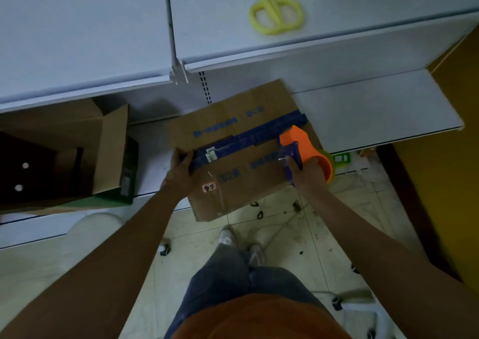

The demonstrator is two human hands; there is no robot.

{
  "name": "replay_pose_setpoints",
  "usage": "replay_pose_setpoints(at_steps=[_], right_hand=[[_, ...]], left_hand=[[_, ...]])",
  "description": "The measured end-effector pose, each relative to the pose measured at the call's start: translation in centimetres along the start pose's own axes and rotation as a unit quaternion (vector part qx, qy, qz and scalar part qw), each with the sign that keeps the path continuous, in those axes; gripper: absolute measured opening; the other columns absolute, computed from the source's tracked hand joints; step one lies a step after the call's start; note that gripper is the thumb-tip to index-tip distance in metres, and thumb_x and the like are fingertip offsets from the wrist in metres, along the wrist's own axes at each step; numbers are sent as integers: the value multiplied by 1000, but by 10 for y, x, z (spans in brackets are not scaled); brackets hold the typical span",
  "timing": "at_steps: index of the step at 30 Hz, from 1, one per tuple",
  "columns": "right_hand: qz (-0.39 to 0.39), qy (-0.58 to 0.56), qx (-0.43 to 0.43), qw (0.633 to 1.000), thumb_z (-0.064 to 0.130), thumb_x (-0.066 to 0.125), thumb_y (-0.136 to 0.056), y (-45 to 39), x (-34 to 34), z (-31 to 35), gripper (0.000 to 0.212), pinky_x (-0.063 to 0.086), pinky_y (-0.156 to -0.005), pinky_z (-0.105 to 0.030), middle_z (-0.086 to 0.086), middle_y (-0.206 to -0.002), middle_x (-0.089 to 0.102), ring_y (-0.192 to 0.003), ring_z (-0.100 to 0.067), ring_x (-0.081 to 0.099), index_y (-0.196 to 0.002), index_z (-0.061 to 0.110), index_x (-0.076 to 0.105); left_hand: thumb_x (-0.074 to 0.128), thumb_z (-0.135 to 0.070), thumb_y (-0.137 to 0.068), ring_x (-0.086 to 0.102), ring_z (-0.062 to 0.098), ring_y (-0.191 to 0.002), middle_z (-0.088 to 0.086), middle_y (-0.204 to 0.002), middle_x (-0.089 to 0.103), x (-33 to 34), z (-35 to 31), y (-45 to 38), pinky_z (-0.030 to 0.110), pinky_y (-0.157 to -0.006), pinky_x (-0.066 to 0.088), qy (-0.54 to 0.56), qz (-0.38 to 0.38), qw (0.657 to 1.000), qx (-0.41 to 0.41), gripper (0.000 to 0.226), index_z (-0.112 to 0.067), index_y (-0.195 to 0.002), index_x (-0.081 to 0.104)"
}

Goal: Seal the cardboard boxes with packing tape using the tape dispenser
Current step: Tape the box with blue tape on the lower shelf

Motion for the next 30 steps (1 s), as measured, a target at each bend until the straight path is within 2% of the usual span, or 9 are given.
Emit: replay_pose_setpoints(at_steps=[6, 12, 15, 19, 21, 23, 26, 28, 30], right_hand=[[41, 18, -58, 997, 46, 48, -99, -19, -20, 49, 54, 26, -50, -31, -5, -54, 37, -49, -20, 35, -61, 10, 35], [237, 10, -62, 970, 63, 45, -92, -18, 18, 110, 68, 41, -54, -20, -10, -53, 54, -54, -29, 57, -66, 0, 48], [269, 52, -31, 961, 64, 42, -92, -10, 37, 109, 66, 41, -58, -23, -24, -74, 58, -75, -42, 60, -79, 1, 58], [260, 38, -5, 965, 51, 48, -97, 9, 42, 111, 48, 39, -64, -25, 7, -57, 43, -59, -13, 44, -64, 16, 41], [287, 11, 1, 958, 55, 51, -94, 24, 46, 110, 49, 46, -77, -35, 1, -69, 51, -66, -17, 50, -81, 8, 52], [299, 14, 17, 954, 64, 51, -90, 31, 51, 107, 77, 50, -93, -51, -28, -103, 64, -93, -43, 61, -115, -9, 55], [301, 58, 24, 952, 55, 47, -96, 40, 53, 120, 73, 48, -96, -40, -28, -133, 54, -117, -40, 57, -138, -5, 48], [297, 60, 17, 953, 54, 47, -96, 47, 54, 136, 68, 49, -88, -33, -24, -130, 59, -112, -36, 60, -133, -3, 53], [322, 61, 1, 945, 69, 51, -85, 54, 63, 155, 87, 47, -103, -39, -24, -132, 58, -119, -38, 57, -133, -4, 52]], left_hand=[[25, -49, -106, -15, 44, -149, 1, -152, -45, 15, 13, 1, 53, -113, 37, -144, -32, 988, -38, 65, -46, -145, -27], [26, -62, -98, -2, 36, -152, 2, -163, -27, 13, 25, -8, 59, -105, 43, -132, -8, 991, -28, 76, -41, -152, -23], [24, -60, -100, -2, 30, -153, -1, -165, -19, 0, 33, -20, 57, -104, 45, -169, -1, 985, -13, 71, -43, -152, -22], [29, -57, -102, -5, 31, -153, 1, -166, -13, -16, 40, -32, 60, -111, 34, -188, 24, 982, -1, 72, -42, -152, -21], [33, -56, -102, -7, 33, -152, 1, -166, -13, -20, 39, -37, 62, -114, 28, -171, 50, 984, 7, 75, -40, -153, -20], [37, -60, -99, -3, 37, -152, 4, -166, -13, -20, 44, -47, 62, -116, 25, -143, 81, 986, 21, 81, -38, -153, -20], [43, -71, -88, 24, 42, -146, 14, -166, 4, -28, 39, -44, 56, -113, 35, -32, 82, 993, 82, 95, -33, -154, -15], [56, -44, -96, 33, 36, -144, 13, -163, 18, -30, 35, -25, 45, -115, 34, 34, 86, 993, 73, 89, -25, -157, -6], [62, -18, -97, 45, 35, -135, 18, -156, 35, -25, 33, -7, 38, -106, 42, 54, 78, 992, 80, 91, -19, -157, -7]])
Point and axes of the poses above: each hand's wrist, its own y-axis away from the middle knuckle, its own x-axis out of the palm, z = x × y, the point moved 8 cm from there along -y, towards the middle knuckle
